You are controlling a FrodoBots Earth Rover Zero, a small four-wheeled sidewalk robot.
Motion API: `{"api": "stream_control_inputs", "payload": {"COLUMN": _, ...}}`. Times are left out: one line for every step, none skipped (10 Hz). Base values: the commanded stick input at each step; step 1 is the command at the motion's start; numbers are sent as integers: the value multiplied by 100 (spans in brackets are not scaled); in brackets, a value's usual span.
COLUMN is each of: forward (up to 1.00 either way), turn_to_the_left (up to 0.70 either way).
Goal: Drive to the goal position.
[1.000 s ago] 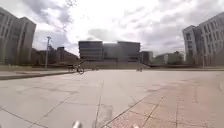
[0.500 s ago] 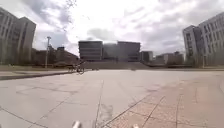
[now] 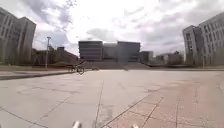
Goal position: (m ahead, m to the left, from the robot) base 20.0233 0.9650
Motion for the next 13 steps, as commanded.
{"api": "stream_control_inputs", "payload": {"forward": 6, "turn_to_the_left": 0}}
{"api": "stream_control_inputs", "payload": {"forward": 6, "turn_to_the_left": 0}}
{"api": "stream_control_inputs", "payload": {"forward": 6, "turn_to_the_left": 0}}
{"api": "stream_control_inputs", "payload": {"forward": 6, "turn_to_the_left": 0}}
{"api": "stream_control_inputs", "payload": {"forward": 6, "turn_to_the_left": 0}}
{"api": "stream_control_inputs", "payload": {"forward": 6, "turn_to_the_left": 0}}
{"api": "stream_control_inputs", "payload": {"forward": 6, "turn_to_the_left": 0}}
{"api": "stream_control_inputs", "payload": {"forward": 6, "turn_to_the_left": 0}}
{"api": "stream_control_inputs", "payload": {"forward": 6, "turn_to_the_left": 0}}
{"api": "stream_control_inputs", "payload": {"forward": 6, "turn_to_the_left": 0}}
{"api": "stream_control_inputs", "payload": {"forward": 6, "turn_to_the_left": 0}}
{"api": "stream_control_inputs", "payload": {"forward": 6, "turn_to_the_left": 0}}
{"api": "stream_control_inputs", "payload": {"forward": 6, "turn_to_the_left": 0}}
